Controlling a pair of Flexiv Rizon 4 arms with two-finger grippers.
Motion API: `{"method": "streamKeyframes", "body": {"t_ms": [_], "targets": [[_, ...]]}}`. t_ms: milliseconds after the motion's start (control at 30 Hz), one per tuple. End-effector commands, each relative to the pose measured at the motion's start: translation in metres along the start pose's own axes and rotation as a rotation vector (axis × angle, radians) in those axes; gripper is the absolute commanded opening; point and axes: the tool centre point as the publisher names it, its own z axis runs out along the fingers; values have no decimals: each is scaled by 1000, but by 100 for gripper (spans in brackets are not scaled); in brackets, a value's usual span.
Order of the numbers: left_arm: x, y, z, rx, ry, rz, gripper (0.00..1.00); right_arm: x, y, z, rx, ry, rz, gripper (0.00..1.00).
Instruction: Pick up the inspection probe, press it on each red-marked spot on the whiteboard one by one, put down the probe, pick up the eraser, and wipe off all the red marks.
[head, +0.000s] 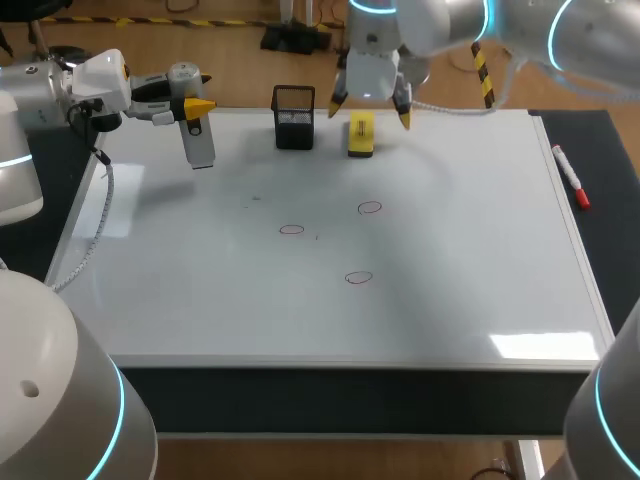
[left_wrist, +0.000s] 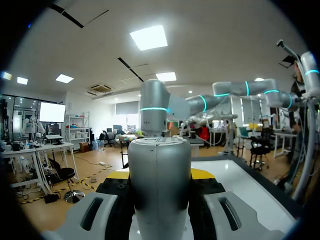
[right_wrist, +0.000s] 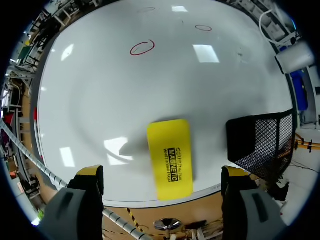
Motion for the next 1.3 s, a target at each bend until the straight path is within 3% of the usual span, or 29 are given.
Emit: {"method": "streamKeyframes", "body": {"t_ms": [33,667,700,733,800,867,900,933,967,1300], "targets": [[1,0,1,2,-6,3,0,-6,-3,4,-6,6,-5,100],[1,0,1,2,-6,3,0,-11,-7,25,-14,-2,-26,100],[1,0,1,2,-6,3,0,-11,-8,25,-14,-3,-23,97],[1,0,1,2,-6,3,0,-10,-8,25,-13,-5,-21,85],[1,0,1,2,-6,3,0,-9,-9,26,-12,-5,-17,73],[1,0,1,2,-6,3,0,-8,-9,26,-12,-5,-14,46],[1,0,1,2,-6,3,0,-8,-9,26,-11,-5,-12,37],[1,0,1,2,-6,3,0,-8,-9,26,-10,-5,-11,9],[1,0,1,2,-6,3,0,-7,-9,26,-10,-6,-10,0],[1,0,1,2,-6,3,0,-6,-6,8,-17,-3,-5,0]]}}
